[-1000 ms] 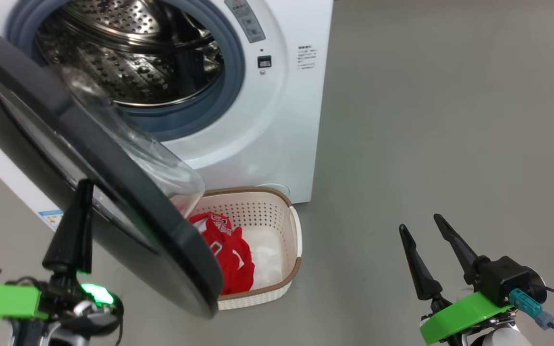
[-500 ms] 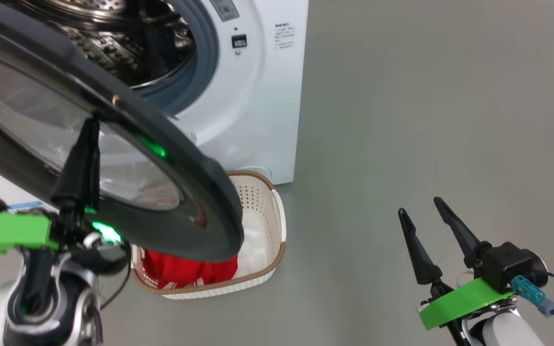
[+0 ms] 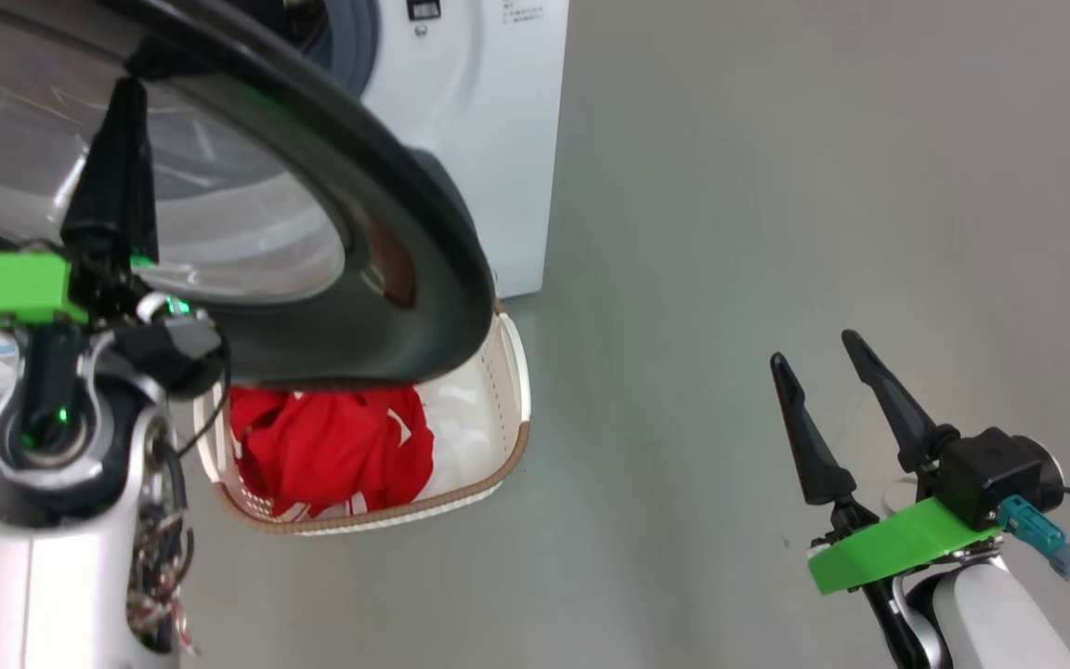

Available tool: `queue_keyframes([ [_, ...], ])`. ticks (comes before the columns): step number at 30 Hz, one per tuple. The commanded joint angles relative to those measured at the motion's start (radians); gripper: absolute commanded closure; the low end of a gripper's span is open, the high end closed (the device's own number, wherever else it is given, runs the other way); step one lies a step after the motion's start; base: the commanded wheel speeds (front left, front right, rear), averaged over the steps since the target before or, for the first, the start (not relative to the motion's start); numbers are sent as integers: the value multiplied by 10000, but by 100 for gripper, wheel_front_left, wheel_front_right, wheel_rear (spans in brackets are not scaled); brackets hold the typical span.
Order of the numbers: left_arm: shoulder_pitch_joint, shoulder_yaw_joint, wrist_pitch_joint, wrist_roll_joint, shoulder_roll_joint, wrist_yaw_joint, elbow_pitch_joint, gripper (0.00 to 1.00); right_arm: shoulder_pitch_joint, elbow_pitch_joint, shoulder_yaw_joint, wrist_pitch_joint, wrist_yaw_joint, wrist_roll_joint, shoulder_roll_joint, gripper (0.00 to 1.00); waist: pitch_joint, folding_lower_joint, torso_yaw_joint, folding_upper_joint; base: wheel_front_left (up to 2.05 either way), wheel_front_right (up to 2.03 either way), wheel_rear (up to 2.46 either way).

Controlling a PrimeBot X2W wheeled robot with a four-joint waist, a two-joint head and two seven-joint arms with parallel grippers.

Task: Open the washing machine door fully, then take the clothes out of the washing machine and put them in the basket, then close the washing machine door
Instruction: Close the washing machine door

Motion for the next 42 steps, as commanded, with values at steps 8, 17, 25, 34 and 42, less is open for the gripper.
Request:
queue_keyframes([
  [8,-1602,122,-7,207,338,-425,1035,100,-466,-247,252,-65,63,-73,-46,0,497,0,-151,-1,0,0,0],
  [17,-2943,76,20,324,412,-821,2347,100,-673,-221,365,-65,63,-55,-48,0,785,0,-395,-1,0,0,0],
  [25,-3436,-27,42,441,386,-1225,3030,100,-730,-168,383,-65,63,-63,-42,0,802,0,-500,-1,0,0,0],
  [34,-2904,-112,229,330,283,-1590,2984,100,-583,-78,315,-65,63,-64,3,0,365,0,-401,-1,0,0,0],
  [42,-1413,-152,529,87,209,-1674,1909,0,-269,8,269,-65,63,-53,3,0,-428,0,-151,-1,0,0,0],
])
